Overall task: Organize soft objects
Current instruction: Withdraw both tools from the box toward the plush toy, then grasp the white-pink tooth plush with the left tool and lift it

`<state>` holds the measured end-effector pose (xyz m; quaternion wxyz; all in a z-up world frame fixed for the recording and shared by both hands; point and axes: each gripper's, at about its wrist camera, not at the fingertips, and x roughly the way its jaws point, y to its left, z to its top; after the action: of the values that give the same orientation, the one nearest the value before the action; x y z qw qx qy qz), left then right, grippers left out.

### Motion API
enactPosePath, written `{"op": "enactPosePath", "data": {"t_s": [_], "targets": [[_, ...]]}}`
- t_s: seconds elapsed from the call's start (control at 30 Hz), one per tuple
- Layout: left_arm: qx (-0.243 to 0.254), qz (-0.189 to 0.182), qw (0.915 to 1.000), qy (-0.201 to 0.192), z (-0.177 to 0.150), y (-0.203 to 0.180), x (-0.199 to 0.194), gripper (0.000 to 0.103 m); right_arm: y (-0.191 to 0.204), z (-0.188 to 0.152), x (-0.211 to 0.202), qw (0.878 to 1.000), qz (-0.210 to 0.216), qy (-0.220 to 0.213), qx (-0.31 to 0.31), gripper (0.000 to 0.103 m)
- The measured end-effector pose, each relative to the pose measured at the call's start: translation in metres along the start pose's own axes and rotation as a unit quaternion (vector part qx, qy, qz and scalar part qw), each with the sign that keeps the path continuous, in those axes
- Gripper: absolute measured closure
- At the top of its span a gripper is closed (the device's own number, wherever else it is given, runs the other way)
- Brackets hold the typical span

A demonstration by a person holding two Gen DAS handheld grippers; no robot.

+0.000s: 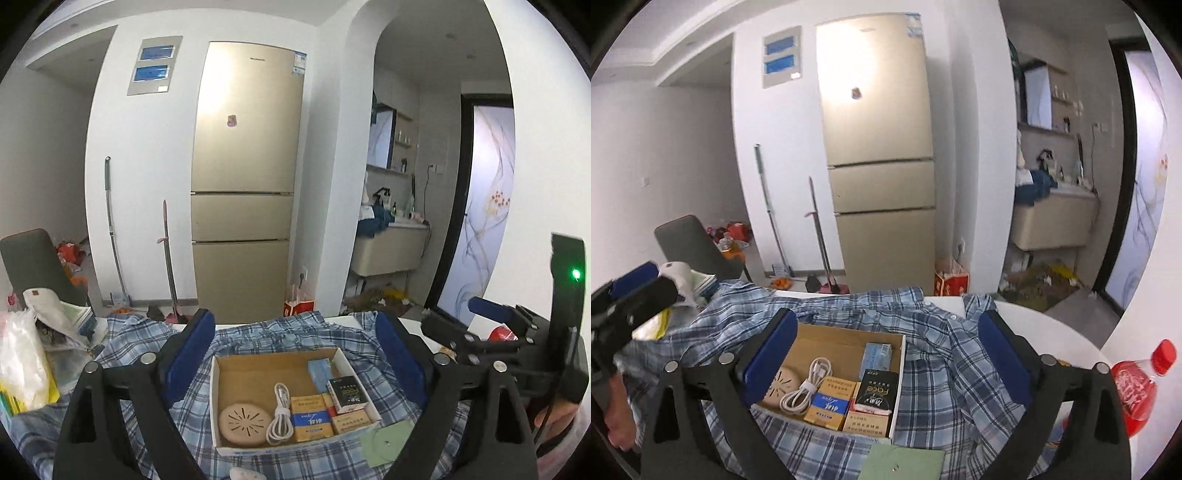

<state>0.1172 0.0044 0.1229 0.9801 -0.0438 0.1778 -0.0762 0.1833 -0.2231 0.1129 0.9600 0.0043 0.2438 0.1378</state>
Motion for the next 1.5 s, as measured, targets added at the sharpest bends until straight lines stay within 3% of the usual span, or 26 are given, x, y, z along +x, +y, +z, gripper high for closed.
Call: {"op": "enactPosePath", "data": {"t_s": [0.07,0.13,0.27,0.37,0.53,0.63,0.77,0.97,1.33,1.5], "targets": [[-0.008,-0.004,0.9999,-0.014,-0.003,0.0,-0.011,0.0,0.003,-0.006,-0.012,1.0,0.004,-0.016,-0.01,0.0],[-0.01,-0.007,0.9995,-0.03,-0.007,0.001,-0.022,0.0,0.005,-0.015,-0.022,1.0,0.008,-0.026,-0.012,0.0],[0.013,-0.008,0.9996,-0.024,-0.019,-0.002,-0.035,0.0,0.003,-0.033,-0.029,1.0,0.016,-0.013,0.005,0.0],[0.02,-0.008,0.9997,-0.006,-0.035,-0.001,-0.037,0.0,0.003,-0.049,-0.028,1.0,0.022,0.003,0.008,0.0],[0.01,-0.017,0.9995,0.024,-0.069,0.003,-0.034,0.0,0.013,-0.088,-0.023,0.999,-0.012,0.005,-0.034,0.0],[0.018,-0.004,0.9993,0.032,-0.087,0.005,-0.028,0.0,0.012,-0.103,-0.018,0.999,0.002,0.01,-0.043,0.0],[0.022,0.004,0.9979,0.06,-0.111,0.011,-0.011,0.0,-0.001,-0.113,-0.005,0.999,0.023,0.031,-0.012,0.0],[0.031,0.01,0.994,0.104,-0.145,0.02,0.016,0.0,-0.013,-0.132,0.019,0.998,0.01,0.068,0.013,0.0],[0.028,0.003,0.9863,0.163,-0.156,0.03,0.039,0.001,-0.004,-0.141,0.027,0.996,0.004,0.085,-0.013,0.0],[0.045,-0.002,0.9777,0.205,-0.158,0.042,0.052,0.014,-0.007,-0.142,0.029,0.996,0.005,0.089,-0.006,0.0]]}}
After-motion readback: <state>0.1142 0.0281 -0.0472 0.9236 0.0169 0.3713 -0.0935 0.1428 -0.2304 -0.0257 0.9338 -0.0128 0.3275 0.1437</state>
